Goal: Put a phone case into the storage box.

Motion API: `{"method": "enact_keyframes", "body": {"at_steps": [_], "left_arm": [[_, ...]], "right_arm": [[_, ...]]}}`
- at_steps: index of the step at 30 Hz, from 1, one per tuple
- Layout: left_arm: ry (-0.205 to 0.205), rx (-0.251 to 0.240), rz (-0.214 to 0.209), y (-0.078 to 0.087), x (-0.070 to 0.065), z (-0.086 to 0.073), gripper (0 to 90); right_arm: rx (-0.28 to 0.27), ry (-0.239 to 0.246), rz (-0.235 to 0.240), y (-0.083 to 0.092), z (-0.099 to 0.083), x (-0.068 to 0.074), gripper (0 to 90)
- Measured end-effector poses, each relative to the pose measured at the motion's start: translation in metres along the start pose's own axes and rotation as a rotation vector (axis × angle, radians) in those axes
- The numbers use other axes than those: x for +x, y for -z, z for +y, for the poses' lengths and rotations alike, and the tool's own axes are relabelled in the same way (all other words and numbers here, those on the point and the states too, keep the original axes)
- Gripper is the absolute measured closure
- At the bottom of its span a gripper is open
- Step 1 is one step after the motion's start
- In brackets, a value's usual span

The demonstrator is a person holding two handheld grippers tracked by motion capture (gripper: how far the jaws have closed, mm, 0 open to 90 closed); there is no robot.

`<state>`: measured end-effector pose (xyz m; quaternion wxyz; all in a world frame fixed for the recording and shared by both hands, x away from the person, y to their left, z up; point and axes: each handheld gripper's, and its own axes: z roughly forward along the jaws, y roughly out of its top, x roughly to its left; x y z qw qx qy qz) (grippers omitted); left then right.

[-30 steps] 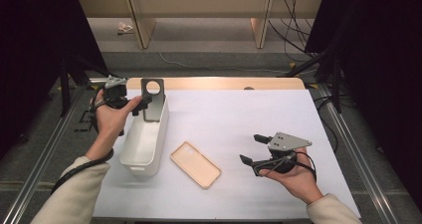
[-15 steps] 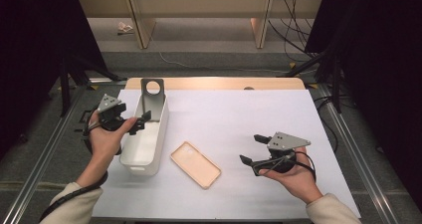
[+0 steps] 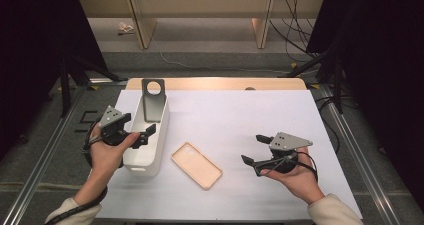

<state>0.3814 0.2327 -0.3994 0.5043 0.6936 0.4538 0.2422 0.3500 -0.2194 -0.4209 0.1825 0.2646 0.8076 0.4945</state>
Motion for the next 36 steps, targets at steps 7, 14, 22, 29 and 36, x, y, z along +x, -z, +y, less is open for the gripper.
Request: {"method": "enact_keyframes", "body": {"at_steps": [7, 14, 22, 29, 36], "left_arm": [[-0.029, 0.012, -0.025, 0.012, -0.012, -0.015, 0.0], [-0.042, 0.013, -0.024, 0.020, -0.015, -0.021, 0.0], [-0.059, 0.013, -0.024, 0.021, -0.016, -0.023, 0.0], [-0.067, 0.014, -0.030, 0.027, -0.019, -0.026, 0.0], [-0.068, 0.019, -0.032, 0.028, -0.020, -0.028, 0.0]], "right_arm": [[-0.001, -0.002, -0.001, 0.000, 0.000, -0.001, 17.6], [-0.006, -0.002, -0.001, 0.000, 0.001, -0.001, 17.4], [-0.011, -0.002, 0.002, -0.001, 0.002, -0.001, 17.3], [-0.005, -0.001, 0.033, -0.008, 0.004, 0.003, 17.6], [0.005, 0.005, 0.056, -0.013, 0.005, 0.008, 18.3]]}}
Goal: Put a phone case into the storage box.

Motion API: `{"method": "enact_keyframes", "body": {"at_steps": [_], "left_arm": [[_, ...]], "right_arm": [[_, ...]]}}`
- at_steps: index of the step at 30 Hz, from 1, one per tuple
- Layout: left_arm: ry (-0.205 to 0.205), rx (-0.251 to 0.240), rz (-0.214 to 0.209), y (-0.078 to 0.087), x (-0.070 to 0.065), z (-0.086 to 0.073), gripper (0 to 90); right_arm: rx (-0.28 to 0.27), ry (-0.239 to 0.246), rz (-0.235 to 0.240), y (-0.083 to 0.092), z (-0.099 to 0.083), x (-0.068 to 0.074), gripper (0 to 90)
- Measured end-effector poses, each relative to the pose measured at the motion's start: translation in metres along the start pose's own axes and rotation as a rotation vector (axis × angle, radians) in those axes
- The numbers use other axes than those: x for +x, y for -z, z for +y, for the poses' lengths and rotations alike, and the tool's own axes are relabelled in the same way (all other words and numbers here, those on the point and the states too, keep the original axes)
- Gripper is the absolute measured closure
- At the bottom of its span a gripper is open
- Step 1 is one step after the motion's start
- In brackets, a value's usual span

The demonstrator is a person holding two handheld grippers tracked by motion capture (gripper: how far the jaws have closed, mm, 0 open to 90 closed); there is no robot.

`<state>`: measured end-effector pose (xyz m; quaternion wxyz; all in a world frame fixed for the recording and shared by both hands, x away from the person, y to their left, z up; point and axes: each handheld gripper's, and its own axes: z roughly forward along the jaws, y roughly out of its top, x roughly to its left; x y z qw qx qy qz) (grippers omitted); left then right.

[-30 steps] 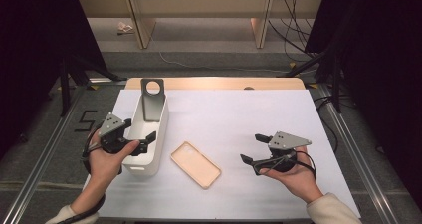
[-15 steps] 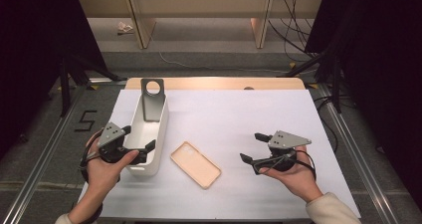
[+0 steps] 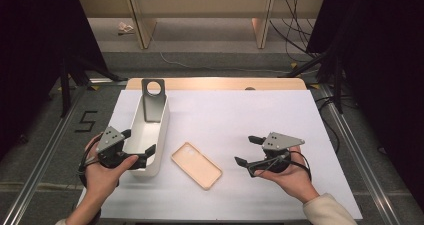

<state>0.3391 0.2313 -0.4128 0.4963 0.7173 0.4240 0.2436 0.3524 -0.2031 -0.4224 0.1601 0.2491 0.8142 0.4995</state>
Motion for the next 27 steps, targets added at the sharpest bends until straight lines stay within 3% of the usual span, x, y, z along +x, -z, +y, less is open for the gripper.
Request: {"method": "enact_keyframes", "body": {"at_steps": [3, 6, 8, 9, 13, 18, 22, 27], "left_arm": [[0.008, -0.001, -0.002, -0.001, 0.001, 0.000, 0.0], [0.009, -0.001, -0.004, -0.002, 0.000, 0.000, 0.0], [0.003, 0.001, -0.006, -0.002, -0.001, 0.000, 0.0], [0.002, 0.004, -0.006, -0.002, -0.001, 0.000, 0.0], [0.005, 0.005, -0.007, -0.002, -0.001, 0.000, 0.0], [0.011, 0.007, -0.004, -0.002, 0.000, -0.001, 0.0], [0.008, 0.009, -0.003, -0.003, 0.000, -0.001, 0.0], [0.007, 0.012, -0.005, -0.003, -0.001, -0.001, 0.0]], "right_arm": [[0.016, 0.005, 0.009, -0.002, 0.000, 0.001, 22.7], [0.039, 0.006, 0.045, -0.007, -0.001, 0.003, 36.9], [0.081, 0.010, 0.074, -0.012, -0.002, 0.004, 50.7], [0.112, 0.001, 0.108, -0.015, -0.002, 0.005, 62.2], [0.239, 0.028, 0.111, -0.025, -0.004, 0.010, 90.0], [0.379, 0.026, 0.119, -0.039, -0.010, 0.018, 90.0], [0.419, 0.001, 0.099, -0.049, -0.012, 0.018, 90.0], [0.444, 0.003, 0.084, -0.067, -0.008, 0.019, 90.0]]}}
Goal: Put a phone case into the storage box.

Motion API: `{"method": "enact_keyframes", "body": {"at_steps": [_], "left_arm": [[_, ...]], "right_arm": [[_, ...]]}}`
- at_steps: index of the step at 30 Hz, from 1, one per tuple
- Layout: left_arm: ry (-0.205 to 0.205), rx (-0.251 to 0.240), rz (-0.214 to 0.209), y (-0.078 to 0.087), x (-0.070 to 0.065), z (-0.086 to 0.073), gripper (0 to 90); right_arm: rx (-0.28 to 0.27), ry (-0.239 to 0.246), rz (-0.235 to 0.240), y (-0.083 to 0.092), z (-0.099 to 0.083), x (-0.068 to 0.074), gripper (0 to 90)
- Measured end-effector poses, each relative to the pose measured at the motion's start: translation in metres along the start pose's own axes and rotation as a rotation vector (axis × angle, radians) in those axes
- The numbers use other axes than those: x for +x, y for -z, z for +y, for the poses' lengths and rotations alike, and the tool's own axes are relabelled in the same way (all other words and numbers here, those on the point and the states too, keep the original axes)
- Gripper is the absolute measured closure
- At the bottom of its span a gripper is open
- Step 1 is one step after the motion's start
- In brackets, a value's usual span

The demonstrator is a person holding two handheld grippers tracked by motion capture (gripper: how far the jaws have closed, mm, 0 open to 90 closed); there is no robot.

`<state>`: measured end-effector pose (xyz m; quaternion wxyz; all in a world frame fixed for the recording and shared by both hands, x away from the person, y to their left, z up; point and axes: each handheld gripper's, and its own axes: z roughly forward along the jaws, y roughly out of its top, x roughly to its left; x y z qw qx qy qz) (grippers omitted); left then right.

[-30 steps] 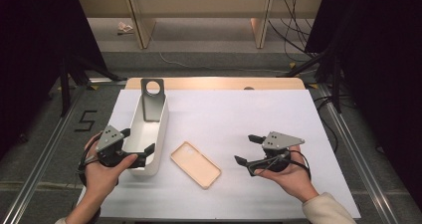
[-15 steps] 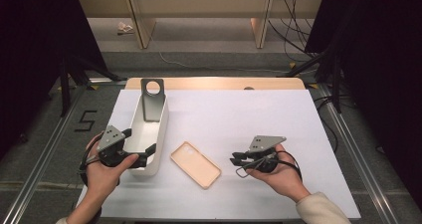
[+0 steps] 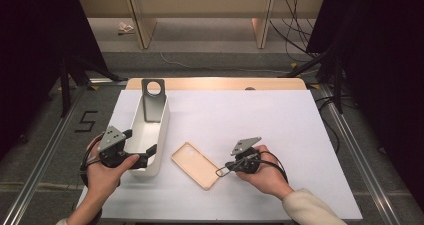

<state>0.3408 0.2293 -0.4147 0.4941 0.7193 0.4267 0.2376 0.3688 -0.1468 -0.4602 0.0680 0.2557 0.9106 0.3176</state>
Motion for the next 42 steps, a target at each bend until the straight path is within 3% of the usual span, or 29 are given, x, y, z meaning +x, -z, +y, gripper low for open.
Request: {"method": "enact_keyframes", "body": {"at_steps": [11, 28, 42], "left_arm": [[-0.005, 0.007, 0.007, 0.000, 0.000, 0.000, 0.0], [0.000, 0.008, 0.008, 0.000, 0.001, -0.001, 0.0], [0.000, 0.005, 0.008, 0.000, 0.002, -0.001, 0.0]], "right_arm": [[0.049, 0.000, -0.022, -0.021, 0.014, -0.003, 90.0], [0.095, 0.022, 0.018, -0.025, 0.014, 0.005, 90.0], [0.136, 0.059, 0.078, -0.026, 0.016, 0.024, 90.0]]}}
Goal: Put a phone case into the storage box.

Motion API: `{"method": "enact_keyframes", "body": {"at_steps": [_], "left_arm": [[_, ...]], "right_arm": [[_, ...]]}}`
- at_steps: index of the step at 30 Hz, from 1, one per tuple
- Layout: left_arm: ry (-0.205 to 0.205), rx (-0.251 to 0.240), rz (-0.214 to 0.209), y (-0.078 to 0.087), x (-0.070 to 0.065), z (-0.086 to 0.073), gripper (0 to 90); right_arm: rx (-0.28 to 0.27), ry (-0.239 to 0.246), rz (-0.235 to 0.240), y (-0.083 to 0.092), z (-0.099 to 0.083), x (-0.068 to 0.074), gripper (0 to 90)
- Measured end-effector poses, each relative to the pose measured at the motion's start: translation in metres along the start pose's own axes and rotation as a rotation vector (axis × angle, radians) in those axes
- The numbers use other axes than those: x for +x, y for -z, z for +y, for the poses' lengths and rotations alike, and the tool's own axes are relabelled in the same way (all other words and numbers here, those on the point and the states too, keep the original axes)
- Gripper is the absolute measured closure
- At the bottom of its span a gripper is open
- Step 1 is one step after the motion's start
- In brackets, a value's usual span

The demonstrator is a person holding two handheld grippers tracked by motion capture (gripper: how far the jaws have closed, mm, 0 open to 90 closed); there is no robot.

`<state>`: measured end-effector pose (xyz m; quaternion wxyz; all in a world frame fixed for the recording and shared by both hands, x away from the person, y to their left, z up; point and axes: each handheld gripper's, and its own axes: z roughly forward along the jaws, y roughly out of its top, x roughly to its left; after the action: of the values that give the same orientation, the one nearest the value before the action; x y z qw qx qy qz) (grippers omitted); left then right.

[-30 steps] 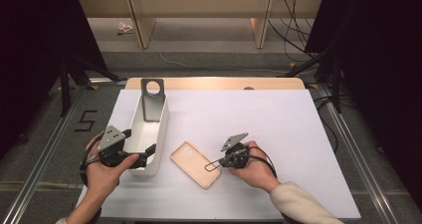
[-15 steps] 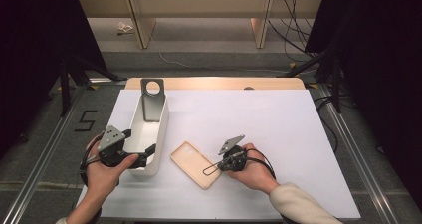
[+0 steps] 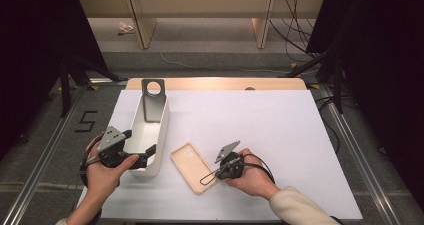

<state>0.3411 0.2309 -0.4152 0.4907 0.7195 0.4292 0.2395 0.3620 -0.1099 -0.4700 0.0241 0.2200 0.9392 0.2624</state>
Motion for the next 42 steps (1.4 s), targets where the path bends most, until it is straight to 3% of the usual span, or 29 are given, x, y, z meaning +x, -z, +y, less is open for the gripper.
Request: {"method": "enact_keyframes", "body": {"at_steps": [13, 30, 36, 42], "left_arm": [[0.001, 0.000, -0.001, 0.000, 0.000, 0.000, 0.0], [0.002, 0.000, 0.001, -0.001, 0.000, 0.000, 0.0], [0.001, -0.003, 0.001, 0.001, 0.001, 0.000, 0.0], [0.003, -0.002, -0.001, 0.000, 0.001, 0.000, 0.0]], "right_arm": [[0.006, 0.062, 0.054, -0.004, 0.006, 0.022, 90.0], [0.008, 0.122, 0.087, -0.014, 0.014, 0.041, 90.0], [0.008, 0.127, 0.094, -0.011, 0.015, 0.042, 90.0], [-0.006, 0.096, 0.054, -0.003, 0.017, 0.031, 90.0]]}}
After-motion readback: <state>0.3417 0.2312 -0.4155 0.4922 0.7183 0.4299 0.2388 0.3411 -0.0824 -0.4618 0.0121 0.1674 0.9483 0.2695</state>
